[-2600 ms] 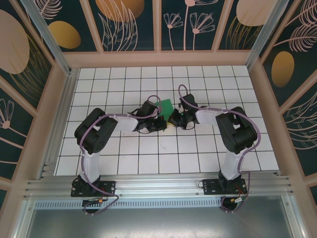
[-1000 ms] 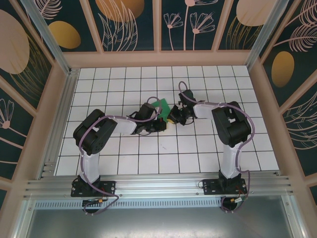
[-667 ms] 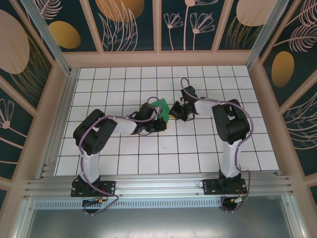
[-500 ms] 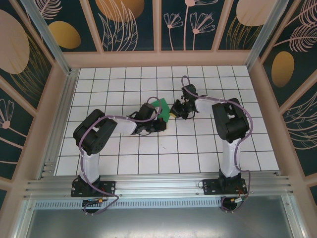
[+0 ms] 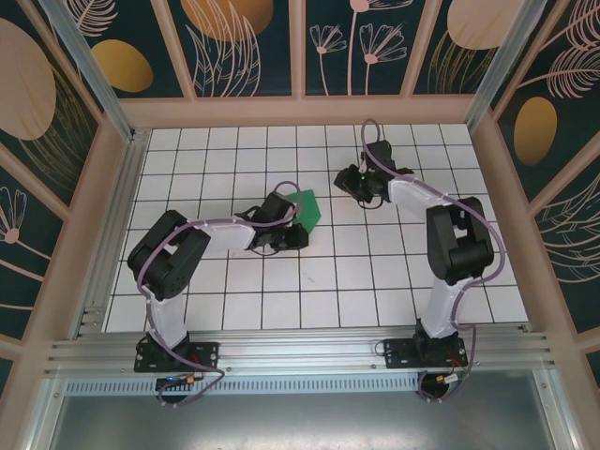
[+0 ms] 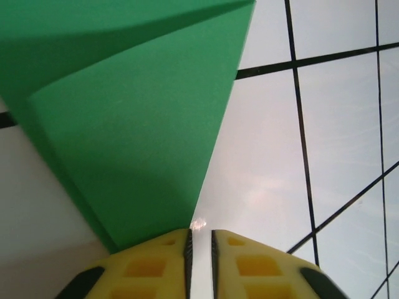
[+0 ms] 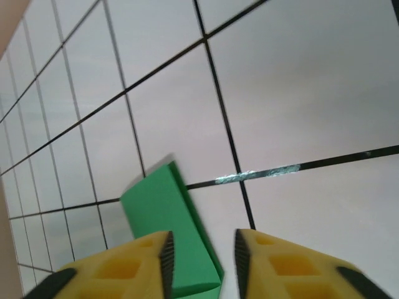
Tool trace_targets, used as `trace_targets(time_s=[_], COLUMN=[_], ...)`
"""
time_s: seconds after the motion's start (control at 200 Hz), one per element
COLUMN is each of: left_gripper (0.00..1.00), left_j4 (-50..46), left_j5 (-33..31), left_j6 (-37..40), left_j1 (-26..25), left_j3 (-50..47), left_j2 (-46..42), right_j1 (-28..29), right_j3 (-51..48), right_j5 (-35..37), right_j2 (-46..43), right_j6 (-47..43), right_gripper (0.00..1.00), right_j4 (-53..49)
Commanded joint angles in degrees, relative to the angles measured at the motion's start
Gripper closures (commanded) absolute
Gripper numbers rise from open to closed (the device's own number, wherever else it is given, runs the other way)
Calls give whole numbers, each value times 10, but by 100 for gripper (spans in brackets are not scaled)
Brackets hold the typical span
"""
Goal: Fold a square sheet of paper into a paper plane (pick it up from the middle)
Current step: Third fold the triangle at the center of the table, then move the paper to the center of the table.
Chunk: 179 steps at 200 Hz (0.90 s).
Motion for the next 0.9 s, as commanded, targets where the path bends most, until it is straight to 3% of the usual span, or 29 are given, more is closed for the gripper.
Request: trace_targets(time_s=[0.0,0.165,0.275,0.435,0.605,0.891], left_gripper=[71,60,57,57,50,44], left_j4=[-42,-31,4,29,31,29], left_j5=[-47,-137,-150,-169,-194,-195], left_j6=[6,-52,-88,-126,-147,-157], left_j1=[4,5,5,7,18,46], left_j3=[-10,-20,-37,-44,-61,-93], left_j2=[-66,-111,-111,-109,-126,-152], right_j1=[4,9,18,44,52,51], right_j3=[-44,-62,-51,-7,25,14], right_j5=[-6,-78,-151,-188,-210,-273], right_j2=[-39,-24,10,64,110,120], right_j6=[-44,-88,-108,-138,-148,-152], right_gripper=[56,46,46,45,48,63], right_j4=[4,3,6,-5,-6,28])
